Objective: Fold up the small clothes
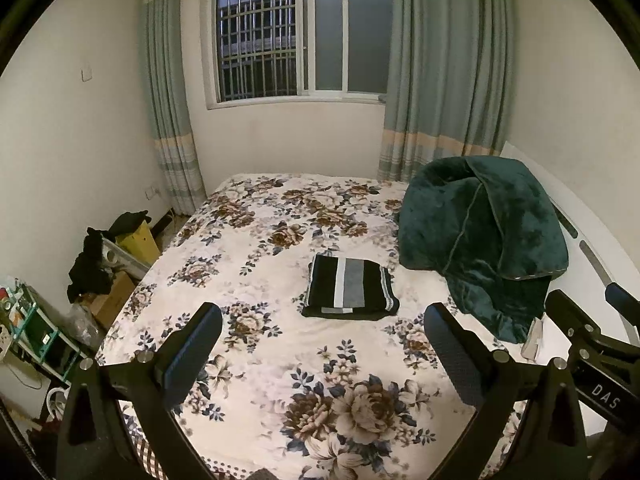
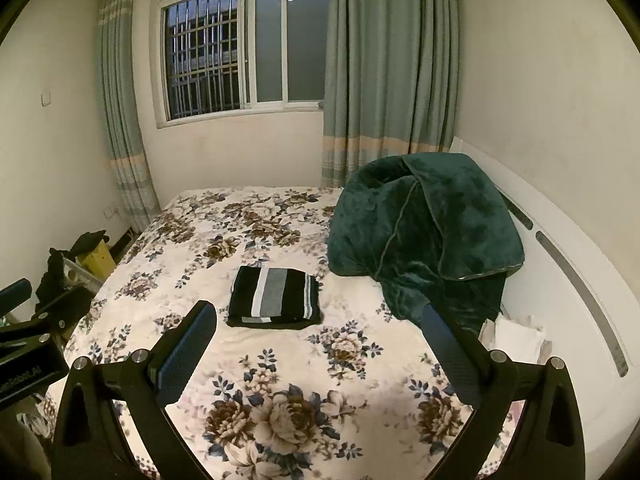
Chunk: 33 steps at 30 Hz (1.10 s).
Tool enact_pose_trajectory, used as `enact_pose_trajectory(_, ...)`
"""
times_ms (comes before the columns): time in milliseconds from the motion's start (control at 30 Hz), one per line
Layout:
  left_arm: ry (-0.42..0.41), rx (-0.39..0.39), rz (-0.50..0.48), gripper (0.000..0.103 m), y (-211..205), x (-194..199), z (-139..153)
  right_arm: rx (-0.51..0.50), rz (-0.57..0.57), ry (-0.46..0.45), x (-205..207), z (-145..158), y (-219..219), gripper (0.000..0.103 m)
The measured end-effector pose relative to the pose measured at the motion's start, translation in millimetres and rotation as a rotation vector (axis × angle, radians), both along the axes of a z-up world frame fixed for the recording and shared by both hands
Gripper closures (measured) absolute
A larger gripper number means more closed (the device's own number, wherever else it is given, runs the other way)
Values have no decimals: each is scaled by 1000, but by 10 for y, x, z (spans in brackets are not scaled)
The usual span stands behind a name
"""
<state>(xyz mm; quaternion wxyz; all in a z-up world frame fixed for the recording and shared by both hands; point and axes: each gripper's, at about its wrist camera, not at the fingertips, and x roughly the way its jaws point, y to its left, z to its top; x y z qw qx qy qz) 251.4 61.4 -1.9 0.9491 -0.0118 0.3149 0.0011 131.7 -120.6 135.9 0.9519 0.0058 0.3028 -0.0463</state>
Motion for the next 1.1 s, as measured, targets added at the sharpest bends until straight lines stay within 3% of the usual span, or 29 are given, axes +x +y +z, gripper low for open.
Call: enact_pose_trajectory(1100,-2,9,-3,0,7,47,41,-5,-4,3,77,58,112,0)
